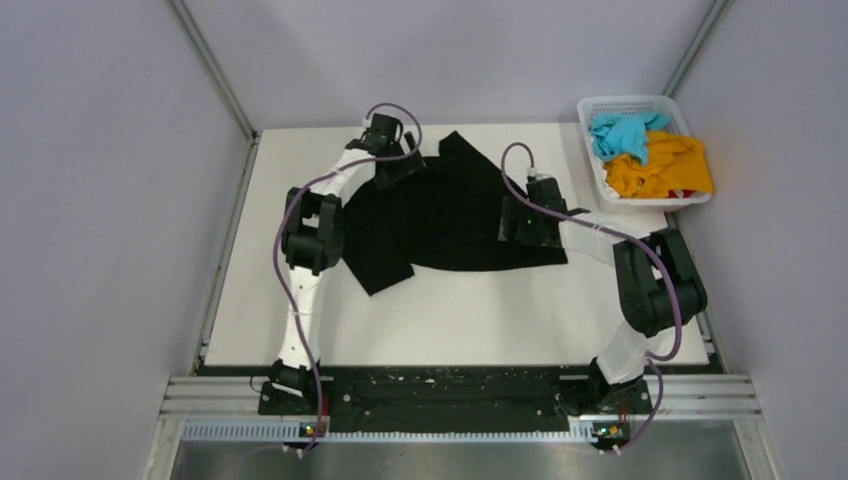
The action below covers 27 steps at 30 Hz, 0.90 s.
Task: Fold and stack the t-shirts
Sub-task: Flatten out the tshirt
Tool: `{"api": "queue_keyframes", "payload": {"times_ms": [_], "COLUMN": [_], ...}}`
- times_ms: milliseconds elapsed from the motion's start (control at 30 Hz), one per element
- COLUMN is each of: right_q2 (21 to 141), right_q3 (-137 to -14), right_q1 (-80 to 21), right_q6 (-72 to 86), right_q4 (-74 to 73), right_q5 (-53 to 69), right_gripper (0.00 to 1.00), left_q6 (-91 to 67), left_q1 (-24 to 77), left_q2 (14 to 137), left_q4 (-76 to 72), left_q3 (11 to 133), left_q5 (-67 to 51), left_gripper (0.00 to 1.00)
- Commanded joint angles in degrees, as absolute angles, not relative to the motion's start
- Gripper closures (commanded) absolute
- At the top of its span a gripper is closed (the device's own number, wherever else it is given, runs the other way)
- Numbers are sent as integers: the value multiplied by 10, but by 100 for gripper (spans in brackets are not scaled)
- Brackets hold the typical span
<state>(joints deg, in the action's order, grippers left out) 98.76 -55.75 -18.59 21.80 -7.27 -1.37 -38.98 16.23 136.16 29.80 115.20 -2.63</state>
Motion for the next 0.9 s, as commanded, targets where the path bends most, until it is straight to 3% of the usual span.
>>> {"api": "queue_keyframes", "payload": {"times_ms": [0,167,467,867], "right_q2": [939,873,726,731], "right_q3": [-552,-586,-521,-502], "right_q1": [-174,-163,-141,-128], "right_q6": [247,239,275,293], "right_q4": [-111,-120,-117,-154], "right_q5": [-82,-104,-178,-160], "right_gripper": [1,1,1,1], "left_q6": [-367,-324,-359,-459], "left_q1": [174,173,174,235], "left_q2": [1366,1245,927,810], "left_q4": [286,298,316,431], "left_q3": [1181,1125,793,547], "left_q5": [-87,-19,129,116], "left_gripper": [1,1,1,3]}}
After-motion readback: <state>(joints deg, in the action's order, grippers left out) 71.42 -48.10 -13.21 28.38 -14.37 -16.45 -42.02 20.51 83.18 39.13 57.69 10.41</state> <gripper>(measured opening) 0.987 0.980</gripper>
